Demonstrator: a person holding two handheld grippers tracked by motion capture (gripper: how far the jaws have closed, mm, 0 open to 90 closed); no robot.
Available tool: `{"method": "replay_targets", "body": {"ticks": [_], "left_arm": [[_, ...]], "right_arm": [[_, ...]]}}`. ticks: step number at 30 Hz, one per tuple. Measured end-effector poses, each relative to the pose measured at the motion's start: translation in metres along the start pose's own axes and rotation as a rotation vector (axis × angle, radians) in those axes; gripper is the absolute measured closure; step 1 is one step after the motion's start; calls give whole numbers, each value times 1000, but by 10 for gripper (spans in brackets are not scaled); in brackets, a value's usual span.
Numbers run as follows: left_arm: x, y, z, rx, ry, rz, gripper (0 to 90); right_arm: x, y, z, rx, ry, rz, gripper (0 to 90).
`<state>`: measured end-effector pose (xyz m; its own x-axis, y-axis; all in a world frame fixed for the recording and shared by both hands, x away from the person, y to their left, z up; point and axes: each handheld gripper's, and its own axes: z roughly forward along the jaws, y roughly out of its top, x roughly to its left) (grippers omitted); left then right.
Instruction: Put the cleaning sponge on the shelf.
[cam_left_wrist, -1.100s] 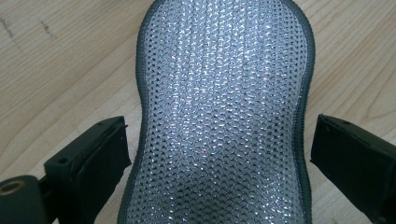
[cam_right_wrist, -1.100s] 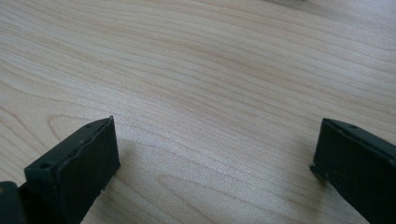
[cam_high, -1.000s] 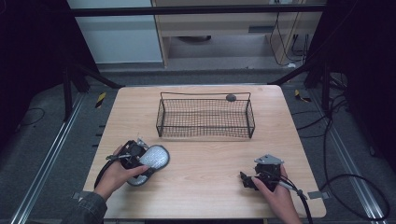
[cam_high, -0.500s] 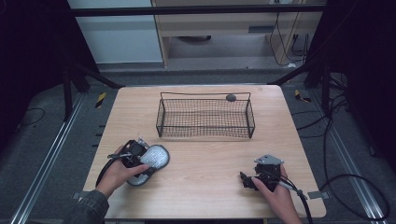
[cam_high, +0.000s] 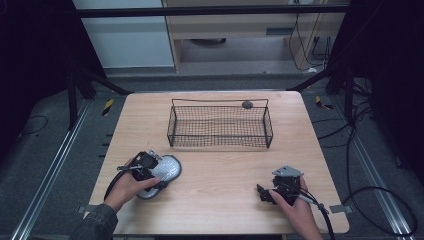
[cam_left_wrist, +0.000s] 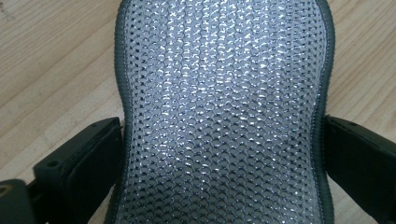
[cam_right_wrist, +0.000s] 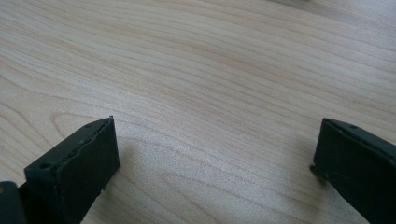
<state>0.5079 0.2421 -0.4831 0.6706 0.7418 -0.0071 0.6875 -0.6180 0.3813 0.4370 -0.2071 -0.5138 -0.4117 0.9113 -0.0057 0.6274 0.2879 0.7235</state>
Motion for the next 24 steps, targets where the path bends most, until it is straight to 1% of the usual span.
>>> {"method": "replay_targets", "body": {"ticks": [3,5,7,9,12,14,18,22,23,24], "left_arm": [[1,0,0,-6,-2,-4,2],[2,0,0,-17,-3,-17,2],[3,0,-1,-15,-1,-14,12],[2,0,-1,-23,3,-20,30],[2,-1,-4,-29,12,-9,33],[2,-2,-5,-37,12,-10,34],[1,0,-14,-60,30,13,35],[0,3,-21,-74,37,22,36],[-1,4,-24,-81,44,29,36],[-2,7,-29,-93,53,46,36]], "right_arm": [[0,0,0,0,0,0,4],[0,0,0,0,1,0,4],[0,0,0,0,1,-2,4],[0,0,0,0,1,-3,4],[0,0,0,0,1,-2,4],[0,0,0,0,2,-3,4],[0,0,0,0,2,-3,4],[0,0,0,0,2,-3,4],[0,0,0,0,2,-3,4],[0,0,0,0,2,-3,4]]}}
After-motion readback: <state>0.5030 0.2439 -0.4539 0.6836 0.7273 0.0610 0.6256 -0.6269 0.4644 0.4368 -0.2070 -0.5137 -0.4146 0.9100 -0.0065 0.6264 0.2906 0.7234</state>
